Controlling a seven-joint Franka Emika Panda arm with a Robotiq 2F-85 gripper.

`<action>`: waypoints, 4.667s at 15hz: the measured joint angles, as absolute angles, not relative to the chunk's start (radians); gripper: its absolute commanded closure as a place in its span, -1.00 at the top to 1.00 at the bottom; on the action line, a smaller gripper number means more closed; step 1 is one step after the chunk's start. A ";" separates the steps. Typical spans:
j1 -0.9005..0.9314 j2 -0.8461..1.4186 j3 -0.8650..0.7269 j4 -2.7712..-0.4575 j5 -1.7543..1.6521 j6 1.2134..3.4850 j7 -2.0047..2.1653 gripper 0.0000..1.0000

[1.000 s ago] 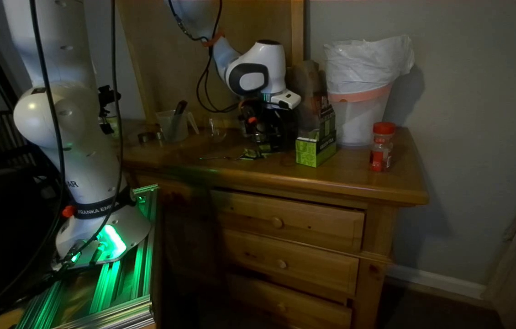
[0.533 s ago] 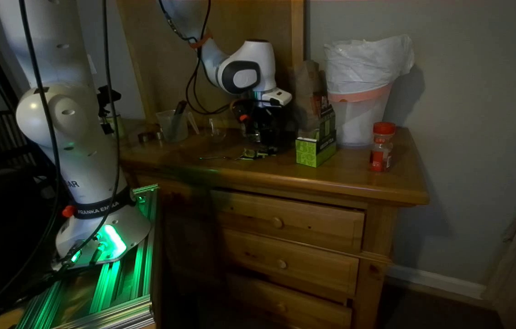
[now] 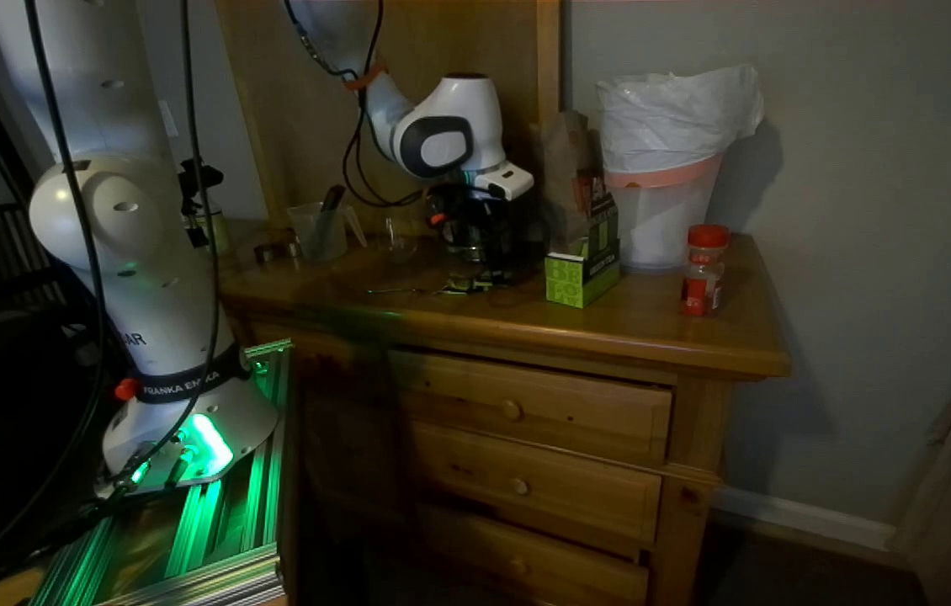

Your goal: Put one green sachet in the green box.

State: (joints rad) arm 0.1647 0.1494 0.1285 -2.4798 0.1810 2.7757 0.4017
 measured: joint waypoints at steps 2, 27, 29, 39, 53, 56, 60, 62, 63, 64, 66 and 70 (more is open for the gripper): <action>0.163 0.151 0.128 -2.484 0.212 2.779 0.417 0.98; 0.144 0.147 0.118 -2.446 0.252 2.859 0.353 -0.97; 0.144 0.078 0.118 -2.478 0.234 2.851 0.337 -0.97; 0.142 -0.136 0.119 -2.549 0.156 2.671 0.283 -0.97; -0.114 -0.258 0.224 -2.478 -0.263 2.726 0.530 -0.97; -0.166 -0.203 0.258 -2.450 -0.397 2.726 0.595 -0.97; -0.210 -0.138 0.287 -2.402 -0.552 2.726 0.696 -0.97; -0.213 -0.108 0.289 -2.379 -0.588 2.725 0.719 -0.77; -0.213 -0.092 0.290 -2.368 -0.595 2.722 0.721 -0.36; -0.213 -0.077 0.292 -2.356 -0.597 2.716 0.722 -0.25; -0.213 -0.051 0.293 -2.336 -0.599 2.702 0.723 0.04; -0.213 -0.015 0.293 -2.304 -0.600 2.688 0.726 0.61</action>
